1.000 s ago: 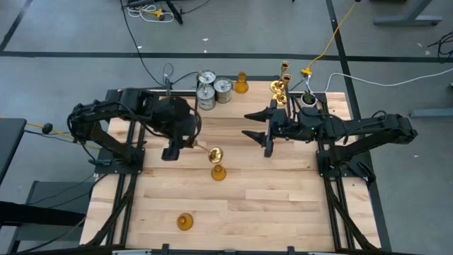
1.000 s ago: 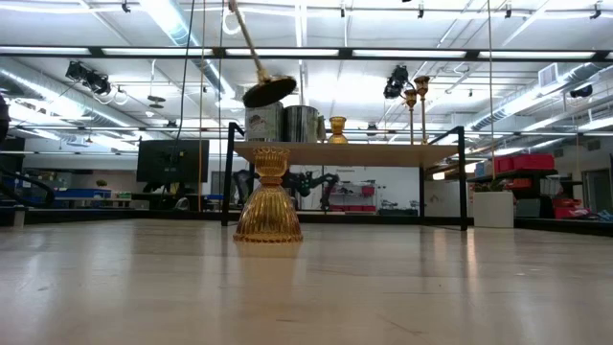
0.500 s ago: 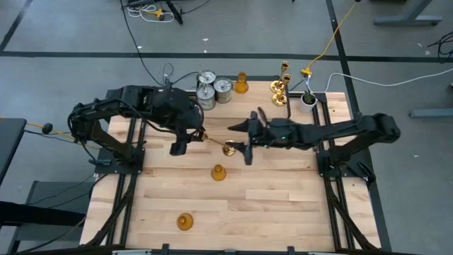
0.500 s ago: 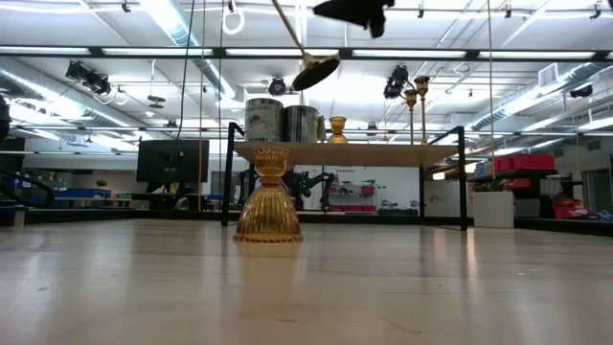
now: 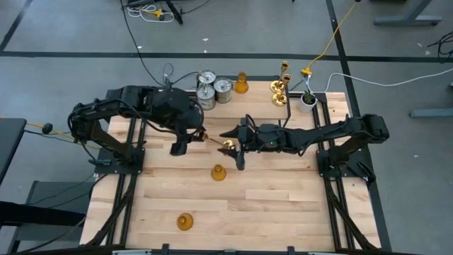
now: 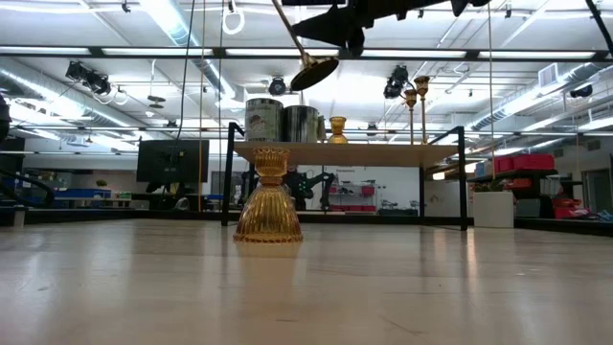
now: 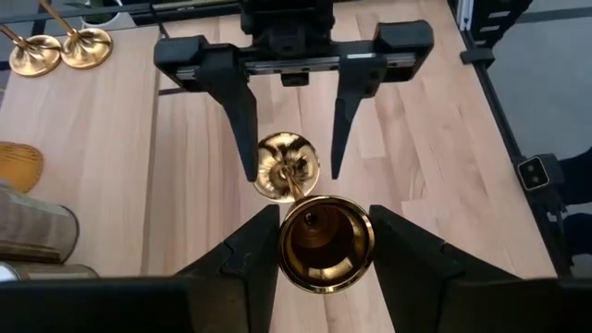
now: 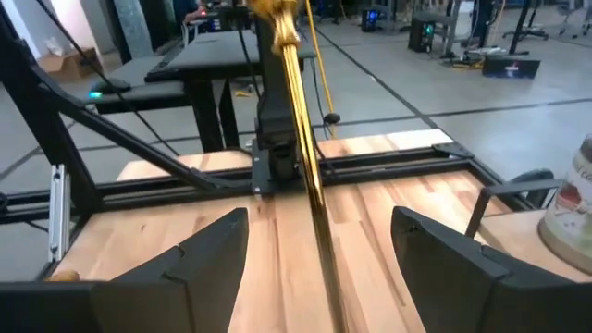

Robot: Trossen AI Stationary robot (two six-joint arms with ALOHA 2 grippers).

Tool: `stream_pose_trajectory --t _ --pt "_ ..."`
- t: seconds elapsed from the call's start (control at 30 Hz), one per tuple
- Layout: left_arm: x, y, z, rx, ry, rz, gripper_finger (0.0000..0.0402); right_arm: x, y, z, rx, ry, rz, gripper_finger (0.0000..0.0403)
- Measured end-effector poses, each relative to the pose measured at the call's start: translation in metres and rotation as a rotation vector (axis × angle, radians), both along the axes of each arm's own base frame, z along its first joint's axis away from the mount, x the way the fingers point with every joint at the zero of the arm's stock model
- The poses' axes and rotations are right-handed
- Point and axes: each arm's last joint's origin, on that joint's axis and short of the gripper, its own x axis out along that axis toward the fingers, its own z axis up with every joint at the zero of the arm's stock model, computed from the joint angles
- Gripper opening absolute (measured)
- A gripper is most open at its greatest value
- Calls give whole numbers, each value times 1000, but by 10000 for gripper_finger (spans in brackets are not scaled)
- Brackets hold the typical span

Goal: Pick & Place candle stick holders
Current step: Put the gold candle holder on the shelf aligned with the other gold candle holders

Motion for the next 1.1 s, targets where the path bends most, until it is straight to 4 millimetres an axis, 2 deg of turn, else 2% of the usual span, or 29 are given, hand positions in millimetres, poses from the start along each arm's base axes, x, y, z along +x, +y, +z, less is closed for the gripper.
stream_pose_trajectory --t 0.53,1.1 --pt "3 0 3 -11 -37 10 156 8 -1 -15 -27 44 -32 265" --pt "2 0 2 -14 -27 13 156 9 0 -8 -19 -31 -22 172"
